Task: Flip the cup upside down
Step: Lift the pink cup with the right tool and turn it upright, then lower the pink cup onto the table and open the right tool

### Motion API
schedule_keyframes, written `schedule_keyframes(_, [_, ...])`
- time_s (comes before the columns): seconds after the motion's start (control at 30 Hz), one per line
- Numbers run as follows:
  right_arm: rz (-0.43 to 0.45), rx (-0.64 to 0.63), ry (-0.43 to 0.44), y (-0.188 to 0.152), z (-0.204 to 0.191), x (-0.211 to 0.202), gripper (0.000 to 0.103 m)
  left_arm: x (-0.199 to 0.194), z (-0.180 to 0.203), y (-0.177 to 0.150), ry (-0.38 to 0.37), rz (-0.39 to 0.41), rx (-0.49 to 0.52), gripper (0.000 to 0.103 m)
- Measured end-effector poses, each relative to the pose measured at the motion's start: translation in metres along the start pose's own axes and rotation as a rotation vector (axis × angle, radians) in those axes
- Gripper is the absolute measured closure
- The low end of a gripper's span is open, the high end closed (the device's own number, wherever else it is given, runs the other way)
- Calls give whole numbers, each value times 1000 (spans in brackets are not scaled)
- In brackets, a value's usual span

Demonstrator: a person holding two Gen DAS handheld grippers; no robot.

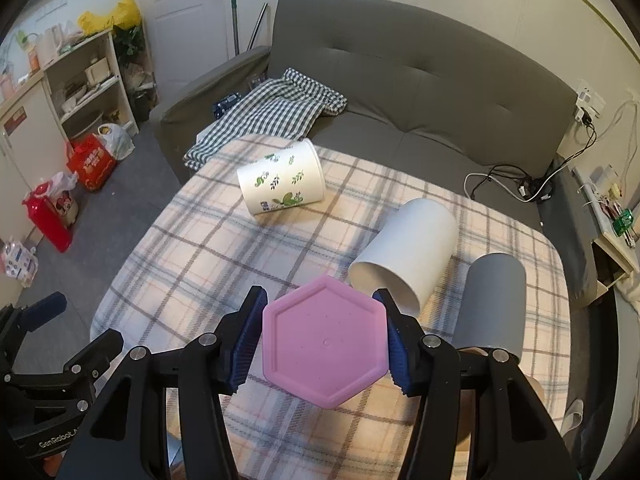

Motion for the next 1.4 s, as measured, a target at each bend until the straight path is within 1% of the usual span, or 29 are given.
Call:
schedule_keyframes(0.27, [-31, -1, 21, -5, -1, 10, 48, 8, 7, 2, 0, -15, 13, 12])
schedule_keyframes(0.5, [-58, -8, 19, -10, -2, 18, 48, 11, 8, 0, -8, -27, 13, 12])
schedule_keyframes(0.83, [-60, -14, 16, -10, -3, 21, 48, 9, 7, -1, -6, -23, 10, 12])
schedule_keyframes(0.97, [-48, -7, 34, -9, -4, 17, 47, 2, 7, -1, 0, -19, 11, 12])
schedule_keyframes(1.03, [-32, -8, 36, -7, -5, 11, 40, -3, 9, 1, 2, -13, 11, 12])
schedule_keyframes(1.23, [36, 9, 54, 2, 2, -22, 40, -32, 19, 9, 13, 41, 32, 12])
schedule_keyframes(1.4, [107, 31, 67, 4, 14, -65, 40, -70, 35, 16, 25, 120, 58, 12])
Point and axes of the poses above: each gripper's, at about its wrist camera, not at the fingertips, and x roughly the way its jaws point, z to its right, y to its top, the point moved 3 cm from there along x, roughly the way its jaws point, and after that the axes turned 12 degrees about x, right-handed, at the moved point
